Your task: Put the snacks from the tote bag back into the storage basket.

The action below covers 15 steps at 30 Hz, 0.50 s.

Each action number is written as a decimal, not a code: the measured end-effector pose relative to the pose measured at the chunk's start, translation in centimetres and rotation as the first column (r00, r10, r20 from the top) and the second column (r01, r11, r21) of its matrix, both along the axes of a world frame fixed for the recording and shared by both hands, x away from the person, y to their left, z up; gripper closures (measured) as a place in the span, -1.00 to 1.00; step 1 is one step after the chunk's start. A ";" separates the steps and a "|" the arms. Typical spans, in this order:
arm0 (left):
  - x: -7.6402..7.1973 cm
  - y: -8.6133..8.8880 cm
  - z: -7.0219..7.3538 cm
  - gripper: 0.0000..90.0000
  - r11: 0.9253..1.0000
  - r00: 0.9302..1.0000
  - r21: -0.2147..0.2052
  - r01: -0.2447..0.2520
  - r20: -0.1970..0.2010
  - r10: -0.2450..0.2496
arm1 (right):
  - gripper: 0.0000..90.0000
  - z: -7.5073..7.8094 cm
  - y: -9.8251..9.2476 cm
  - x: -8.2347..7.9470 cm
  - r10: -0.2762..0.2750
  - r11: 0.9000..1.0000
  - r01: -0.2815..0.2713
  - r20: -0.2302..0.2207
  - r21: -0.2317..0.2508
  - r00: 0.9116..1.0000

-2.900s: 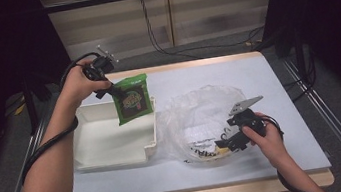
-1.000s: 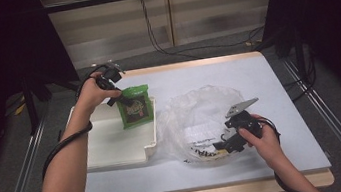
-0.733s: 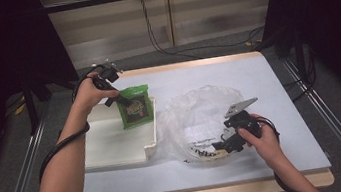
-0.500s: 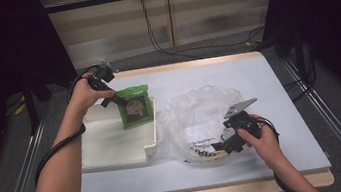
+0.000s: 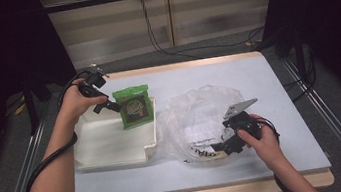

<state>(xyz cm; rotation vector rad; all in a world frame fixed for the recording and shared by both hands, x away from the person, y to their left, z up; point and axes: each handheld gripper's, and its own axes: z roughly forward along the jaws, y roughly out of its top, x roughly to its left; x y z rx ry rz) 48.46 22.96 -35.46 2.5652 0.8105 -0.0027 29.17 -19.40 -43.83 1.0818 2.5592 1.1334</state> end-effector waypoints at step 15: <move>-3.8 0.7 -1.7 -0.74 0.998 0.997 -0.012 -0.069 0.046 0.070 | -0.95 0.3 1.5 0.8 0.044 0.999 -0.044 -0.002 0.008 0.999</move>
